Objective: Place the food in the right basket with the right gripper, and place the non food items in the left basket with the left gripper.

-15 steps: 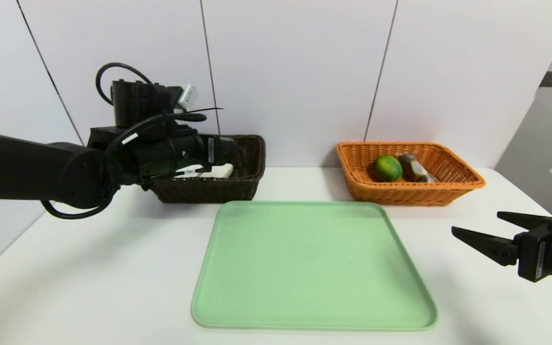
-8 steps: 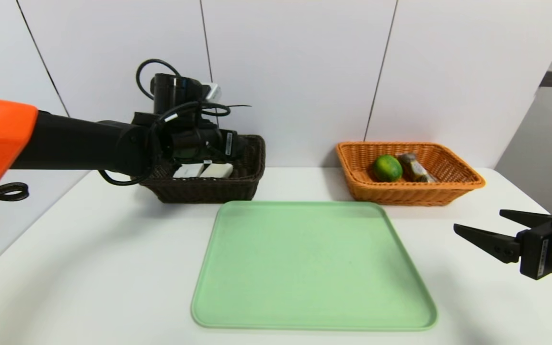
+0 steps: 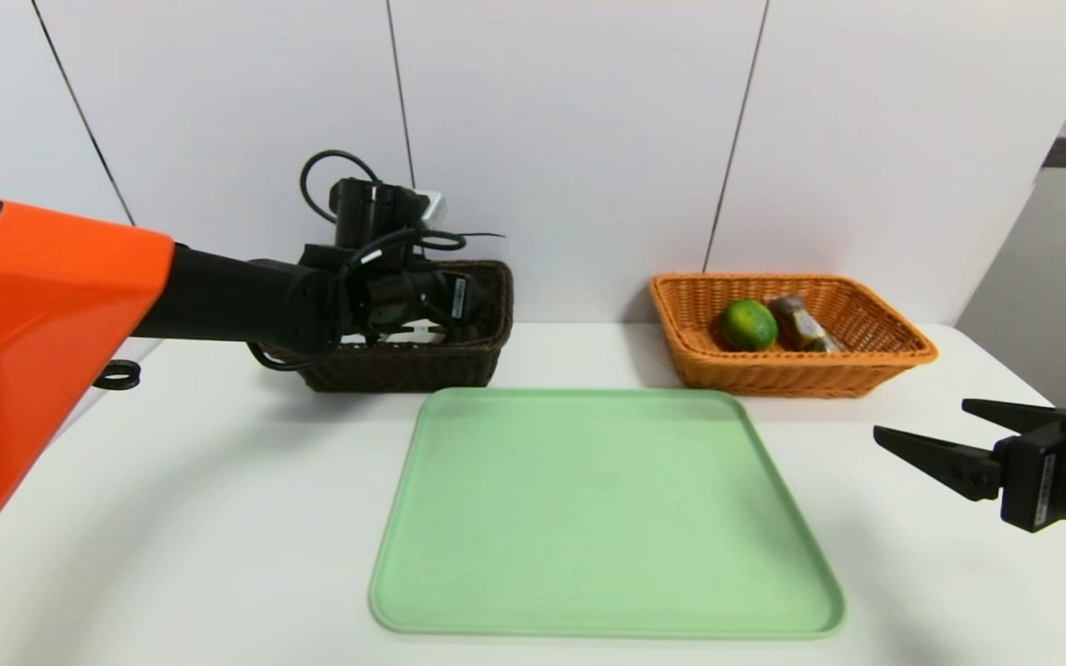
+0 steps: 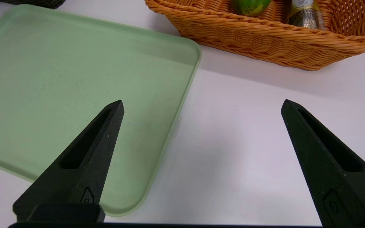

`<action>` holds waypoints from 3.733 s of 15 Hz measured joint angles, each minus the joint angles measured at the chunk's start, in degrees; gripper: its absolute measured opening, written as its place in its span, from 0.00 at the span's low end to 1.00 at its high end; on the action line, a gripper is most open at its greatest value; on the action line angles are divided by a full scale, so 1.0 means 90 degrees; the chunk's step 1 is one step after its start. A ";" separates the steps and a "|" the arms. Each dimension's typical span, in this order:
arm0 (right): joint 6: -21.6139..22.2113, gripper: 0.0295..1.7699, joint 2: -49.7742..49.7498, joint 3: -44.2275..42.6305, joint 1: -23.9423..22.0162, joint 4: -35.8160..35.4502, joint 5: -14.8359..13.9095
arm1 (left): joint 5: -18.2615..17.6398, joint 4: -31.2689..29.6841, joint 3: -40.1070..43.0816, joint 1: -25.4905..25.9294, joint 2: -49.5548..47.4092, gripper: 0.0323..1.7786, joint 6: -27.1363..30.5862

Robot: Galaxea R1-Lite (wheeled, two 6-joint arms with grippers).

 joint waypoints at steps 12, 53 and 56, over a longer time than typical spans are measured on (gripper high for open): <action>0.0009 0.97 0.0012 0.0031 0.0000 -0.0003 0.0000 | -0.0003 -0.0192 -0.0039 0.0008 -0.0064 0.00 -0.0104; -0.0348 0.97 -0.7473 0.2171 -0.0467 0.3096 -0.1170 | 0.1226 0.0306 0.9859 0.2507 -1.3358 0.01 0.0222; -0.0748 0.97 -0.7539 0.3082 -0.0467 0.1505 -0.1369 | 0.1093 0.0284 0.9887 0.2513 -1.3475 0.01 0.0214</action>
